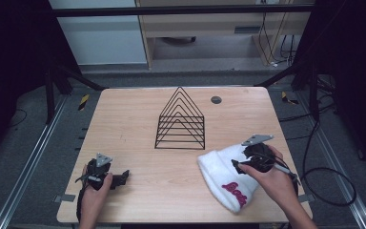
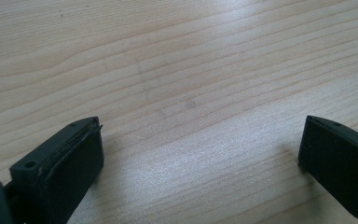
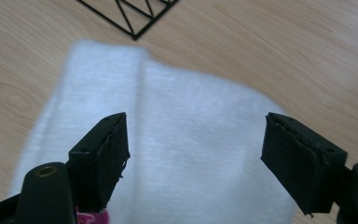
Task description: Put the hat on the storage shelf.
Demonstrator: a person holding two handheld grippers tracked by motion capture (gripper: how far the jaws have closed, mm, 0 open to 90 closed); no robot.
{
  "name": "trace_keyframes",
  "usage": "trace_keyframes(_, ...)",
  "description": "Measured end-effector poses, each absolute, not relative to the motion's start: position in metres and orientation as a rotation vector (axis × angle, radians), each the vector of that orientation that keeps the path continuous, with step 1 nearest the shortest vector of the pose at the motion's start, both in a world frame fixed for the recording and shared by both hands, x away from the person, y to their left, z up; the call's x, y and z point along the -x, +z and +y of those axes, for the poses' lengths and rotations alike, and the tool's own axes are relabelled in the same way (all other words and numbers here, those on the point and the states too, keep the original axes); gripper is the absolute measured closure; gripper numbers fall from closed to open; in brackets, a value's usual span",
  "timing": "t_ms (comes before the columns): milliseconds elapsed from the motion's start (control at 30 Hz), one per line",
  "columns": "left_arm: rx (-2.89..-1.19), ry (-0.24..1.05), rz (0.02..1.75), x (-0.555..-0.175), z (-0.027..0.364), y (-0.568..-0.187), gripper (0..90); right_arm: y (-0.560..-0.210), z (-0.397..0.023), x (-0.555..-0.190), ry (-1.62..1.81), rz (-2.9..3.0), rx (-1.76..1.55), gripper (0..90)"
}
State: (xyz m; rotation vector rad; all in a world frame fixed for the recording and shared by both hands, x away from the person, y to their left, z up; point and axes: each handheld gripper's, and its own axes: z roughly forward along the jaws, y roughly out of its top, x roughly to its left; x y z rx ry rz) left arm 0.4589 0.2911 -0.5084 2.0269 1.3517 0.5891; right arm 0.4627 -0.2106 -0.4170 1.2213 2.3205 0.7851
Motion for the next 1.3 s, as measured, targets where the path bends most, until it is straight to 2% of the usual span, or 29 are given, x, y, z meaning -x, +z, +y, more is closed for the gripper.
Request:
trace_keyframes(367,-2.027,0.589,1.352,-0.459,0.291,-0.508,0.0,-0.422,-0.255,-0.474,0.696,2.328,-1.339,30.7)
trace_keyframes(533,-2.027,0.589,1.352,-0.459,0.291,-0.508,0.0,-0.422,-0.273,-0.49,0.633,2.356,-1.389,42.5)
trace_keyframes(833,-2.028,0.59,1.351,-0.459,0.291,-0.508,0.0,-0.438,-0.28,-0.517,0.568,2.423,-1.516,44.0)
trace_keyframes(1300,-2.027,0.589,1.352,-0.459,0.291,-0.508,0.0,-0.457,-0.268,-0.532,0.5,2.488,-1.561,44.6)
